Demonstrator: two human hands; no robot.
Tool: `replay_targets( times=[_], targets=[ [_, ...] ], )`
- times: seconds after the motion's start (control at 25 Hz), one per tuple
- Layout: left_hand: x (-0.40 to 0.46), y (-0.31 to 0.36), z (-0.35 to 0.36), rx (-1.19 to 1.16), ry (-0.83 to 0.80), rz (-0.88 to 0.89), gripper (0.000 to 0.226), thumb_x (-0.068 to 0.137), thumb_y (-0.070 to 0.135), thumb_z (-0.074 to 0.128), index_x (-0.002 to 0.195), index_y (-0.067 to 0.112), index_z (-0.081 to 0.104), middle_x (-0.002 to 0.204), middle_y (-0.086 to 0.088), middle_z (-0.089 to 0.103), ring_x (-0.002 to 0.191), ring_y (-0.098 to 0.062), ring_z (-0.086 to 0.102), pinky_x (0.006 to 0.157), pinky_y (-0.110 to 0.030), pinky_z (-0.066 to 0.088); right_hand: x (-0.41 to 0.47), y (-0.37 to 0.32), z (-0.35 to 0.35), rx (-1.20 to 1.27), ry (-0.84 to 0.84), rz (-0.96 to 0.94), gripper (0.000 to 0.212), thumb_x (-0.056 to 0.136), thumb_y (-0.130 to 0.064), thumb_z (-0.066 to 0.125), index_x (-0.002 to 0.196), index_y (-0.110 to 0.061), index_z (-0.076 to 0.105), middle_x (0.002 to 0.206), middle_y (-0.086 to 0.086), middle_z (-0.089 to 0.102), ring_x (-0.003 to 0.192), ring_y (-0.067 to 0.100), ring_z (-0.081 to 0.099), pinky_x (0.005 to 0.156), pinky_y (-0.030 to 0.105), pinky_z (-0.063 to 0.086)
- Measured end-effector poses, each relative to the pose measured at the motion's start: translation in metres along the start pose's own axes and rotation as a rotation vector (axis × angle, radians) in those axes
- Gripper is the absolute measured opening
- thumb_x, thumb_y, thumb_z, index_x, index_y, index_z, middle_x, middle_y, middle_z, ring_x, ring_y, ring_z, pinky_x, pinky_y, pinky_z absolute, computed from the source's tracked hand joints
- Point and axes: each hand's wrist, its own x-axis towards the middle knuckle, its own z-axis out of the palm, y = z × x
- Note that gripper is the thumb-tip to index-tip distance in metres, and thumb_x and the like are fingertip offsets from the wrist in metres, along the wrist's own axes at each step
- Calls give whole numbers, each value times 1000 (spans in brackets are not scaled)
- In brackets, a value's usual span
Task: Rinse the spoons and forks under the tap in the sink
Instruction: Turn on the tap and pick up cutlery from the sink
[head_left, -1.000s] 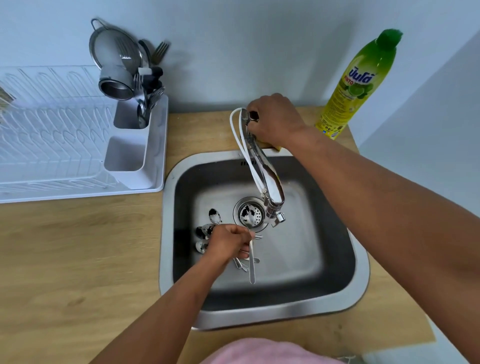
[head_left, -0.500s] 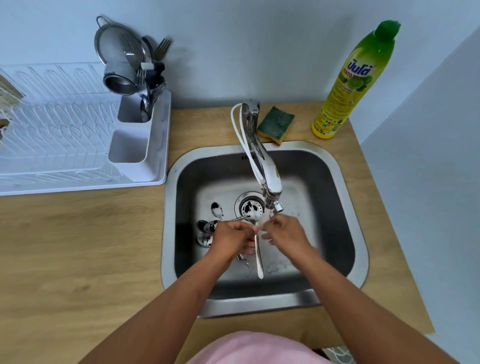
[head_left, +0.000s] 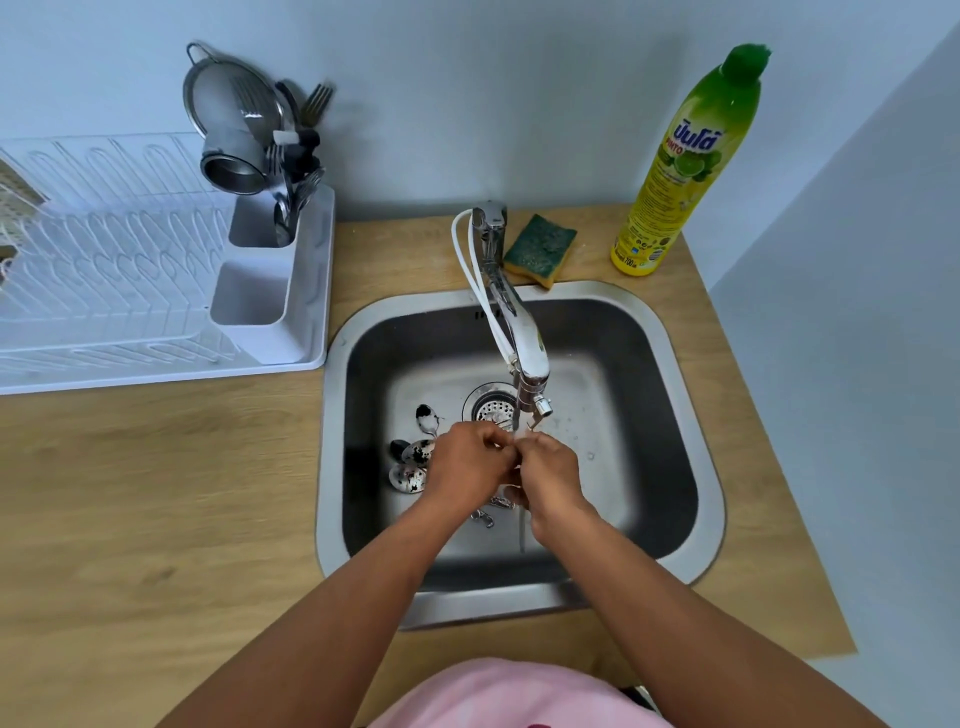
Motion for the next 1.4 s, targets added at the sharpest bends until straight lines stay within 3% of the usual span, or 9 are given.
replay_targets(
  times=[0.16, 0.32, 0.48, 0.72, 0.88, 1.0, 1.2, 1.32, 1.4],
  targets=[
    [-2, -3, 5, -375, -94, -176, 13, 83, 16, 75, 94, 21, 70, 89, 0, 75, 72, -12, 71, 63, -30, 56, -1, 3, -10, -124, 44, -153, 18, 97, -19, 59, 84, -22, 72, 76, 4, 72, 50, 10, 51, 52, 28, 42],
    [1, 2, 6, -707, -156, -276, 19, 94, 15, 65, 111, 11, 71, 99, -9, 79, 84, -21, 76, 78, -39, 63, -8, 3, -20, -208, 82, -127, 33, 97, -41, 56, 73, -31, 77, 66, -3, 76, 52, 7, 53, 60, 32, 42],
    [6, 1, 3, -513, -182, -154, 19, 89, 7, 72, 107, 4, 76, 96, -11, 81, 84, -20, 76, 86, -40, 60, -12, 7, -28, -163, 38, -76, 22, 93, -32, 68, 78, -19, 77, 65, 2, 73, 43, 7, 48, 48, 26, 39],
    [8, 11, 8, -476, -65, -104, 15, 97, 1, 62, 89, -10, 70, 84, -20, 79, 77, -30, 78, 72, -38, 65, -12, 0, -27, 34, -145, 99, 18, 97, -28, 65, 99, -13, 73, 47, -5, 48, 33, 7, 29, 34, 16, 22],
    [11, 17, 10, -340, -45, -70, 24, 99, 12, 59, 93, -7, 72, 59, -2, 72, 46, -6, 66, 53, -25, 51, -13, -5, -24, 120, -214, 232, 29, 96, -40, 63, 81, -15, 62, 46, -5, 34, 31, 6, 21, 31, 15, 19],
    [7, 22, 8, -357, -196, -16, 15, 95, 2, 59, 102, 8, 72, 84, -3, 82, 56, -5, 69, 57, -21, 55, -11, -6, -23, 237, -179, 216, 16, 96, -31, 65, 86, -18, 65, 49, -4, 48, 32, 6, 32, 31, 16, 26],
    [12, 21, 11, -348, -67, -78, 21, 100, 6, 53, 95, -2, 73, 87, -20, 79, 63, -16, 70, 62, -28, 53, -14, -8, -21, 275, -176, 138, 11, 97, -4, 56, 92, -10, 65, 54, 0, 64, 35, 8, 43, 32, 17, 32],
    [12, 21, 8, -418, -187, -68, 23, 100, 6, 52, 110, -3, 71, 97, -15, 82, 73, -19, 75, 71, -33, 55, -15, -8, -23, 244, -174, 166, 21, 98, -24, 64, 82, -11, 65, 54, 3, 60, 32, 7, 35, 30, 14, 25],
    [7, 23, 6, -531, -292, -22, 24, 98, 1, 58, 119, 4, 70, 98, -5, 83, 67, -14, 73, 58, -24, 55, -13, -10, -25, 245, -165, 140, 25, 94, -32, 69, 82, -11, 71, 57, 4, 61, 35, 9, 41, 31, 17, 31]
  ],
)
